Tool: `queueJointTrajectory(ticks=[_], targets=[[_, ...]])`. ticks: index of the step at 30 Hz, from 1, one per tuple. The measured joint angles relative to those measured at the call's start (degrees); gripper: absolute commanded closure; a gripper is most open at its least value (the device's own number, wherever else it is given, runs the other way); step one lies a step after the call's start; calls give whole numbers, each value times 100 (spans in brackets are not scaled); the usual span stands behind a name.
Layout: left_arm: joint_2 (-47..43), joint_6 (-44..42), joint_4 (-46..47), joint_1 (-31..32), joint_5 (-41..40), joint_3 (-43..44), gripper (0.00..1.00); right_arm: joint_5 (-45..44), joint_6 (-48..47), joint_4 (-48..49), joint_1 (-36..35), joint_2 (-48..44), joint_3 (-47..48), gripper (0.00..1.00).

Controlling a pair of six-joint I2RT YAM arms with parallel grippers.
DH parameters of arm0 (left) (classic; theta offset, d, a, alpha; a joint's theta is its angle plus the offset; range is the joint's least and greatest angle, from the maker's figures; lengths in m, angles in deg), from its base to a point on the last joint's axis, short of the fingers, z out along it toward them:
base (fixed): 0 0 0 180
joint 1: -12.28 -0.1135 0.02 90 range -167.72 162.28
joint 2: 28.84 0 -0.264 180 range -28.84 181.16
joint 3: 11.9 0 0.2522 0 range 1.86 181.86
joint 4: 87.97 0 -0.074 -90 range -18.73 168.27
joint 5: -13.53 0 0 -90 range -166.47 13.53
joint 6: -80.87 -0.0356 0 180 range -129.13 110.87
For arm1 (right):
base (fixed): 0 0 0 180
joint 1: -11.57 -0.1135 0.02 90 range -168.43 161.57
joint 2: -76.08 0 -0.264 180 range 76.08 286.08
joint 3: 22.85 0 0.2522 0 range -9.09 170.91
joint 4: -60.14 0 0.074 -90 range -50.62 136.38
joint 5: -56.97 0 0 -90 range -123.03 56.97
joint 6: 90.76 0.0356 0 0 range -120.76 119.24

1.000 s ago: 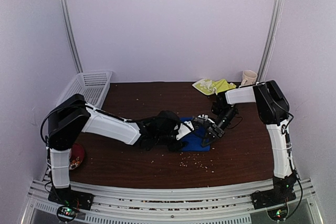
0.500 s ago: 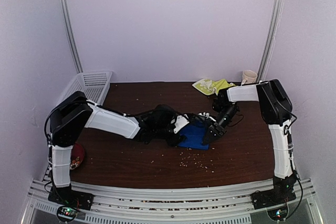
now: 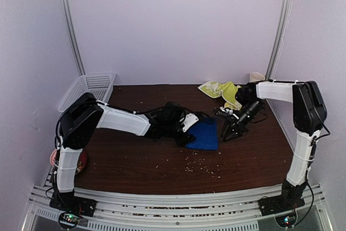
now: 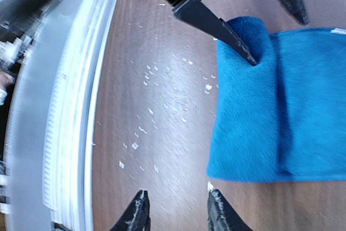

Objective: Roll the towels
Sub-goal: Roll the towel at the center of the board.

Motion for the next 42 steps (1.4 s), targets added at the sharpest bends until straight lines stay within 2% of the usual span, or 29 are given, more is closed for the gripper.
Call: queueJointTrajectory(ticks=[2, 3, 5, 7, 8, 11, 14, 19, 23, 28, 29, 33, 37, 40, 42], targets=[[87, 7, -151, -24, 63, 199, 38, -116, -26, 431, 155, -420, -380, 45], [140, 9, -223, -35, 90, 308, 38, -190, -2, 752, 214, -667, -636, 35], [247, 13, -343, -55, 155, 490, 38, -409, 44, 1512, 308, -1237, -1316, 24], [323, 26, -452, -72, 236, 616, 38, -697, -15, 2579, 337, -2048, -2356, 17], [350, 35, -485, -83, 280, 662, 38, -756, 20, 2697, 330, -2168, -2494, 16], [393, 57, -592, -129, 409, 765, 38, -1014, 2, 3917, 240, -2881, -3460, 12], [459, 70, -734, -168, 540, 903, 38, -1325, -7, 4940, -7, -3215, -4065, 11], [575, 83, -951, -214, 715, 1137, 38, -2299, 48, 6575, -966, -3250, -4763, 11], [605, 109, -999, -245, 828, 1182, 38, -3161, 94, 7591, -1646, -2964, -4970, 11], [610, 133, -1027, -260, 916, 1187, 38, -4280, 111, 8585, -2170, -2494, -5119, 20], [612, 136, -1040, -260, 925, 1196, 38, -4461, 105, 8752, -2223, -2426, -5125, 26], [627, 140, -1097, -271, 955, 1246, 38, -5025, 173, 9132, -2319, -2166, -5115, 39], [627, 142, -1108, -280, 981, 1248, 38, -5388, 254, 9309, -2369, -1939, -5069, 49], [629, 144, -1110, -284, 994, 1248, 38, -5506, 256, 9337, -2422, -1895, -5069, 67], [629, 144, -1110, -289, 1012, 1246, 38, -5543, 317, 9329, -2444, -1873, -5066, 75]])
